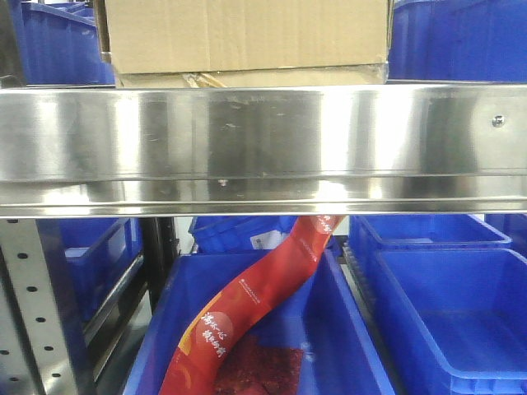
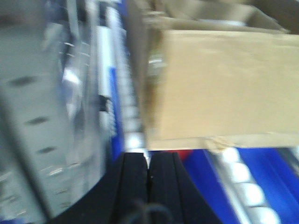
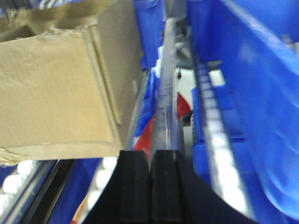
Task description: Stack two boxes on right shelf middle
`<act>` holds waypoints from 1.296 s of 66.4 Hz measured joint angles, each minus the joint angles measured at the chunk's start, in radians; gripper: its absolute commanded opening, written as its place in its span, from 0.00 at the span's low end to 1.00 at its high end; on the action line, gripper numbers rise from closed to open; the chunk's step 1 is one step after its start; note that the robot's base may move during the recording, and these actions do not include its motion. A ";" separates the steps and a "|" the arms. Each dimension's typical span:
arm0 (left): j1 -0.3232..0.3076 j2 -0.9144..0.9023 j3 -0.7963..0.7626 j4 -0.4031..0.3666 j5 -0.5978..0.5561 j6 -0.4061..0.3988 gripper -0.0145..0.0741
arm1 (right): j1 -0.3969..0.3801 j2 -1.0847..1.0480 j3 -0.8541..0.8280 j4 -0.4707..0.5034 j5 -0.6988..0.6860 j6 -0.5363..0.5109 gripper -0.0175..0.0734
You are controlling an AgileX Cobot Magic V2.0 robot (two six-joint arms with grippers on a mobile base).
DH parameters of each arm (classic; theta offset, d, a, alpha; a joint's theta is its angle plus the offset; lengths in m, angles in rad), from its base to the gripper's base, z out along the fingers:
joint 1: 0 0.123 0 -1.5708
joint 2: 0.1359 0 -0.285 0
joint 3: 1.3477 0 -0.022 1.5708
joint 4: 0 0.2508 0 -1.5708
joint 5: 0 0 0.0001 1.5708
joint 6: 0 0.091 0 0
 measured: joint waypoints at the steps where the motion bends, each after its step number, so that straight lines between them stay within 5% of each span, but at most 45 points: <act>1: 0.006 -0.022 0.014 0.000 -0.014 0.000 0.04 | 0.000 -0.020 0.019 -0.005 -0.003 0.000 0.02; 32: 0.052 -0.394 0.231 0.012 -0.056 0.000 0.04 | -0.003 -0.399 0.206 -0.043 -0.083 0.002 0.02; 61: 0.052 -0.421 0.234 0.014 -0.063 -0.002 0.04 | -0.003 -0.450 0.206 -0.045 -0.097 0.004 0.02; 68: 0.052 -0.421 0.234 0.014 -0.063 -0.002 0.04 | -0.008 -0.452 0.208 0.037 -0.083 -0.005 0.02; 72: 0.052 -0.421 0.235 0.014 -0.063 -0.002 0.04 | -0.017 -0.467 0.231 0.106 -0.074 -0.087 0.02; 86: 0.052 -0.421 0.235 0.016 -0.063 -0.002 0.04 | -0.142 -0.594 0.370 0.354 -0.165 -0.619 0.02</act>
